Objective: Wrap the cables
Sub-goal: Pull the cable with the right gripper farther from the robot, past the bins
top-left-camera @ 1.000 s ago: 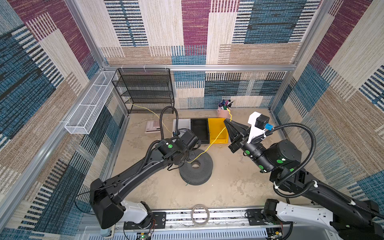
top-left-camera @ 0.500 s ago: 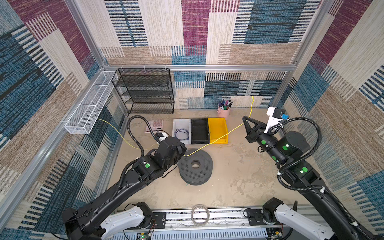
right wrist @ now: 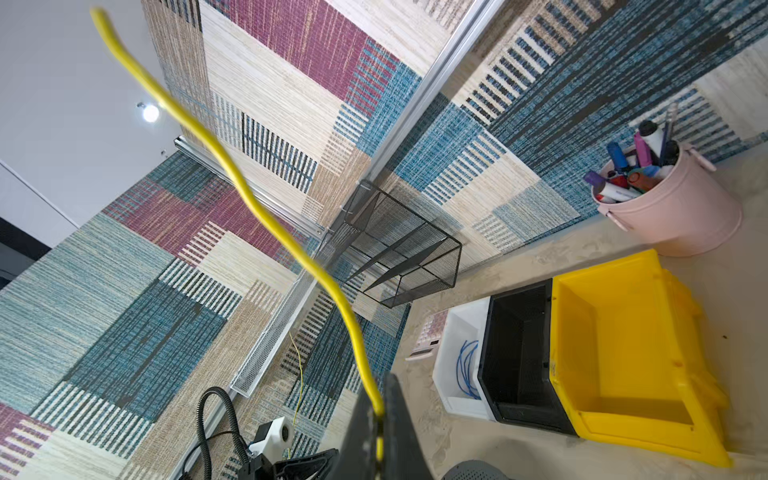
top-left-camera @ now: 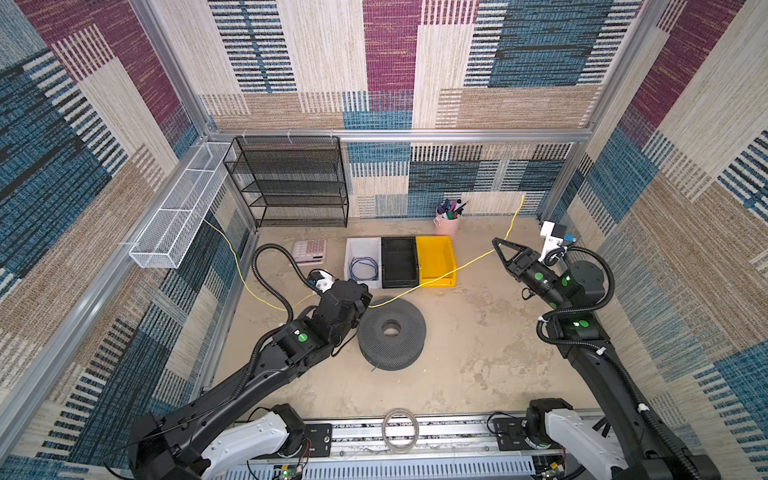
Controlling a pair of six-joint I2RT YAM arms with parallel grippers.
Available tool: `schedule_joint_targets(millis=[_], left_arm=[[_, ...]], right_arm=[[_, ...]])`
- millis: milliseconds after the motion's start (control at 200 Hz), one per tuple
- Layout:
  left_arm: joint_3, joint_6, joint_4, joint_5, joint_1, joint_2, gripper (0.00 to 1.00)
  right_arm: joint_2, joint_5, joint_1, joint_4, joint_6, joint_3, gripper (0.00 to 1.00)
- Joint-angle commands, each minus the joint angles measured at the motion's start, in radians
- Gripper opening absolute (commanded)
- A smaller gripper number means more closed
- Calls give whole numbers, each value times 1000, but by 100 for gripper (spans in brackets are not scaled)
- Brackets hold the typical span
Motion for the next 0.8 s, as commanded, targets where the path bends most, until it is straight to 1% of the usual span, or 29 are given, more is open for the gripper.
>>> schedule_joint_targets(millis=[0, 95, 175, 245, 326, 381, 441, 516, 611, 701, 796], left_arm=[[-45, 11, -43, -170, 6, 13, 0], [3, 54, -78, -178, 5, 45, 0], [33, 62, -139, -186, 5, 66, 0], [38, 84, -166, -191, 6, 72, 0], [59, 113, -207, -194, 8, 83, 5], [71, 141, -223, -189, 8, 93, 5], [81, 160, -238, -176, 9, 103, 0], [88, 173, -261, -159, 7, 111, 0], [66, 182, -256, -143, -10, 110, 0], [43, 175, -253, -135, -31, 124, 0], [31, 143, -251, -120, -60, 165, 0]], right_arm=[[-9, 83, -95, 126, 53, 0, 0], [-15, 15, -201, 51, 9, 18, 0], [-8, -25, -249, -29, -57, 56, 0], [15, -60, -261, -114, -146, 107, 0], [68, -97, -262, -275, -302, 188, 0], [91, -115, -267, -336, -367, 196, 0], [102, -125, -273, -358, -405, 169, 0], [119, -96, -280, -365, -439, 121, 0], [168, -96, -295, -312, -432, 53, 0], [254, -107, -295, -238, -416, 8, 0], [360, -122, -296, -183, -415, -4, 0]])
